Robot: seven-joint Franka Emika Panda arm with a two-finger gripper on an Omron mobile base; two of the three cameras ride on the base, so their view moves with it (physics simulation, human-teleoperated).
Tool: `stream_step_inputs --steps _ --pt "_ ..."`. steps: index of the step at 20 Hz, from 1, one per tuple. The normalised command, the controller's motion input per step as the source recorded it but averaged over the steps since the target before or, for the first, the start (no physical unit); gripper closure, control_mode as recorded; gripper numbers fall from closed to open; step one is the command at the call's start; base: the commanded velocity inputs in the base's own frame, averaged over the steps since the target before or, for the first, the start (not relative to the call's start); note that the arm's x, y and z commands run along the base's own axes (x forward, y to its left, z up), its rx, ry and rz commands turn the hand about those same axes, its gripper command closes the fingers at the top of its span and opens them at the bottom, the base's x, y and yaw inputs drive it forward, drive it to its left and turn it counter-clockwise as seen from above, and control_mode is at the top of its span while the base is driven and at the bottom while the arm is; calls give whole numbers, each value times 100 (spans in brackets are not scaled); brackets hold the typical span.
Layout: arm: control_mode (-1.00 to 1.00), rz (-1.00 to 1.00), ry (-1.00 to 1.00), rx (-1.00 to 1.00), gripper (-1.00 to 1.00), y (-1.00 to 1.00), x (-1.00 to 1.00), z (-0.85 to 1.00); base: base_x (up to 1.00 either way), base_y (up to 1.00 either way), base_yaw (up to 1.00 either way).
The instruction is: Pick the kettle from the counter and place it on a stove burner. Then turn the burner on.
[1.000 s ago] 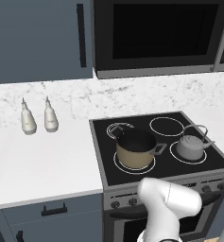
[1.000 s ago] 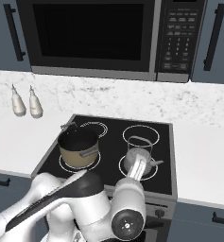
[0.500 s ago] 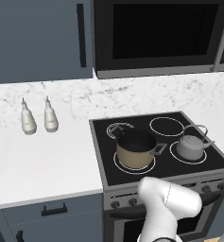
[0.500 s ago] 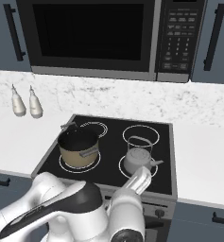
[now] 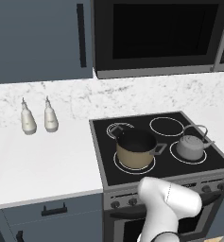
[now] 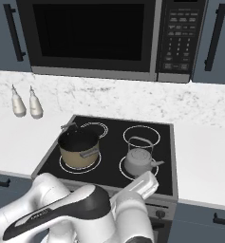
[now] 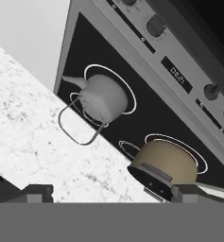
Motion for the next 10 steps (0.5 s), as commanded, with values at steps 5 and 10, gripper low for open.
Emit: stream_step_inputs --steps 5,10 --pt "-100 0 -2 0 -100 11 -12 1 0 0 0" --pt "-100 1 0 -10 -100 54 -19 32 0 0 0"
